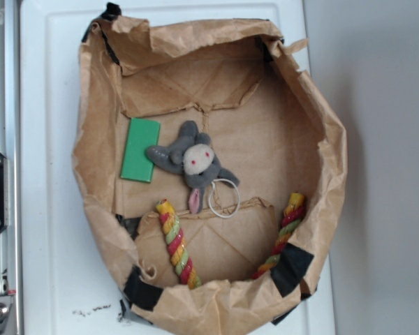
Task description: Grab the gray animal.
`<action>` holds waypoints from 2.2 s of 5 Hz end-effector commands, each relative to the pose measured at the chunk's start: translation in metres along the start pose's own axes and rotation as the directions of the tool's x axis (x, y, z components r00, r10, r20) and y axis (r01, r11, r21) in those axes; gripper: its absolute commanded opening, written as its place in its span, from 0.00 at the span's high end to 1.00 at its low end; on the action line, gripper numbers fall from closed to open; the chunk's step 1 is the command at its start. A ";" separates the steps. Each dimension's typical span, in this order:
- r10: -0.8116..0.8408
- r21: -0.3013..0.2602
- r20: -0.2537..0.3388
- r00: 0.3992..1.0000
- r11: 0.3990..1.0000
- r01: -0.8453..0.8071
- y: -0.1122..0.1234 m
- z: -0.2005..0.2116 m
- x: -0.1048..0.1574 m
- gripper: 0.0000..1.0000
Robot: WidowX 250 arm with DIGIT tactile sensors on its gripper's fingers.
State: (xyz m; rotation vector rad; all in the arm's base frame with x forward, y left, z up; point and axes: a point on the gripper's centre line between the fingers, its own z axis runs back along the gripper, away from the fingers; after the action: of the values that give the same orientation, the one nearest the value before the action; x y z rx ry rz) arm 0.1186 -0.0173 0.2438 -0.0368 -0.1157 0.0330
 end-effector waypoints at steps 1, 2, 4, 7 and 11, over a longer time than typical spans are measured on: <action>0.000 0.000 0.000 1.000 1.000 0.000 0.000 0.000 0.000 0.00; 0.000 0.000 0.000 1.000 1.000 0.000 0.000 0.000 0.000 0.00; 0.010 0.005 0.005 1.000 1.000 -0.010 -0.010 -0.012 0.031 0.00; -0.338 -0.236 0.107 0.935 0.905 0.354 -0.003 -0.035 0.110 0.00; -0.449 -0.240 0.164 0.878 0.846 0.477 0.019 -0.047 0.131 0.00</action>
State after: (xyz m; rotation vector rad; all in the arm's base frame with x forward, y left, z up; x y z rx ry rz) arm 0.2521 0.0066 0.1944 -0.3052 -0.1806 -0.4641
